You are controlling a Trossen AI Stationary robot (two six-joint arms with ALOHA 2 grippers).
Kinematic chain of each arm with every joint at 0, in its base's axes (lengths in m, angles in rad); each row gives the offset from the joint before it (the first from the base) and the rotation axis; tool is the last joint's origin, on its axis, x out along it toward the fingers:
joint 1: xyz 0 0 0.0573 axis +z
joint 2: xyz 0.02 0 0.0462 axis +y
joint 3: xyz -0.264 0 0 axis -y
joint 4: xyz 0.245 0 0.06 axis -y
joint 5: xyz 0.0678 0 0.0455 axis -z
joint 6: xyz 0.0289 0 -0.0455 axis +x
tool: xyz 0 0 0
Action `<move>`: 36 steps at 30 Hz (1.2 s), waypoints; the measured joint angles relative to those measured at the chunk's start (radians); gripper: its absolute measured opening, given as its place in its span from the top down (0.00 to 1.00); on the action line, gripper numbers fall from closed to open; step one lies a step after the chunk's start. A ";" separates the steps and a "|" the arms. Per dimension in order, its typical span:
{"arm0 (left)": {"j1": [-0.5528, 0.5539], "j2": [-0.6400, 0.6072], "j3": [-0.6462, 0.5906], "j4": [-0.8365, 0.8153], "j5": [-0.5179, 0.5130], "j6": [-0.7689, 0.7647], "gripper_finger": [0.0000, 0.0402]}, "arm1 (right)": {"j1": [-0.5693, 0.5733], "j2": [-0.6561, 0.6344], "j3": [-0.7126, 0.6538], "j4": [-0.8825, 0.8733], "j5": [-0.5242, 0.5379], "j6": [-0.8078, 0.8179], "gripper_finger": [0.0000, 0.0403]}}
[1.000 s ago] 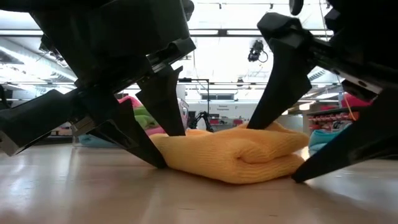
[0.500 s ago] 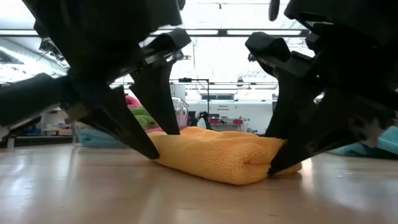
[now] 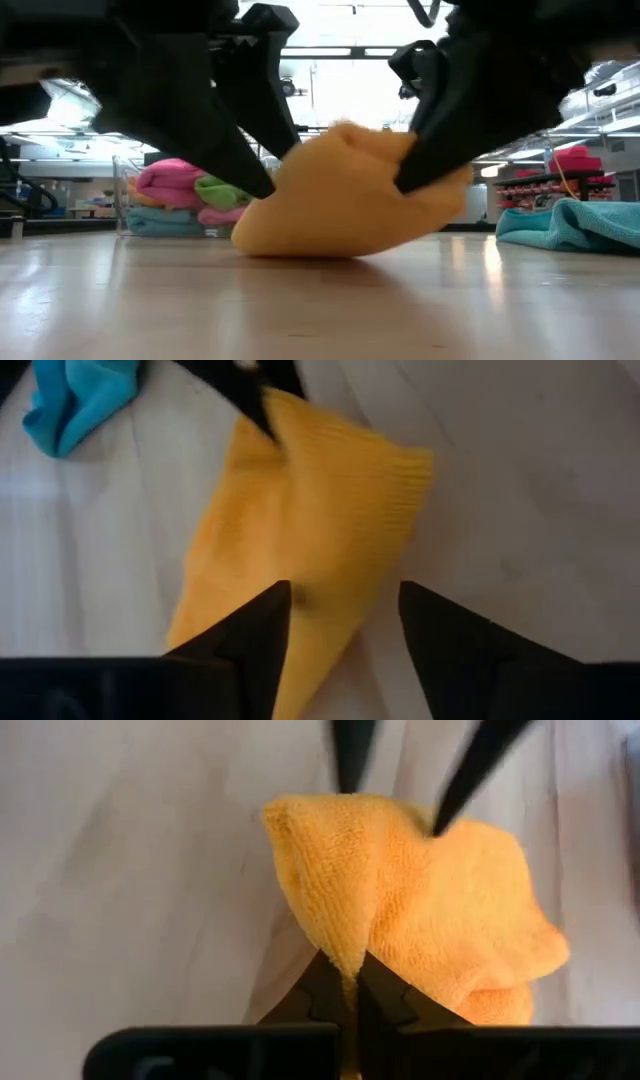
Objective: Fold microfiber towels
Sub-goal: Stack the orange microfiber towel on top of the pink microfiber towel
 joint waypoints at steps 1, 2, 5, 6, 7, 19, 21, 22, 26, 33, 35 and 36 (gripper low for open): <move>-0.001 0.001 0.000 0.000 0.000 -0.014 0.49 | -0.006 -0.012 0.000 0.000 -0.020 0.027 0.98; -0.002 0.001 0.000 0.001 0.001 -0.031 0.47 | -0.011 -0.022 0.000 -0.001 -0.037 0.050 0.98; 0.002 0.001 0.000 0.006 0.002 -0.112 0.39 | -0.017 -0.033 0.001 0.002 -0.064 0.108 0.98; 0.003 0.001 0.000 0.003 0.001 -0.135 0.37 | -0.018 -0.033 0.001 0.001 -0.068 0.126 0.98; 0.003 0.001 0.000 0.000 0.000 -0.154 0.35 | -0.018 -0.033 0.001 0.001 -0.072 0.142 0.98; 0.023 0.003 -0.079 0.113 -0.011 -0.204 0.28 | -0.011 -0.050 0.001 0.072 -0.100 0.261 0.96; 0.024 0.003 -0.115 0.187 -0.046 -0.169 0.29 | -0.007 -0.050 0.002 0.083 -0.100 0.260 0.96; 0.024 0.003 -0.136 0.221 -0.068 -0.150 0.30 | -0.004 -0.050 0.002 0.084 -0.100 0.263 0.96; 0.020 0.004 -0.184 0.360 -0.108 -0.099 0.34 | -0.003 -0.050 0.002 0.087 -0.100 0.290 0.96; 0.015 0.004 -0.192 0.414 -0.096 -0.094 0.50 | -0.004 -0.050 0.002 0.088 -0.099 0.307 0.96; 0.016 0.004 -0.193 0.412 -0.082 -0.097 0.56 | -0.004 -0.050 0.002 0.090 -0.098 0.307 0.96; 0.017 0.004 -0.193 0.412 -0.065 -0.098 0.59 | -0.004 -0.050 0.002 0.092 -0.097 0.307 0.95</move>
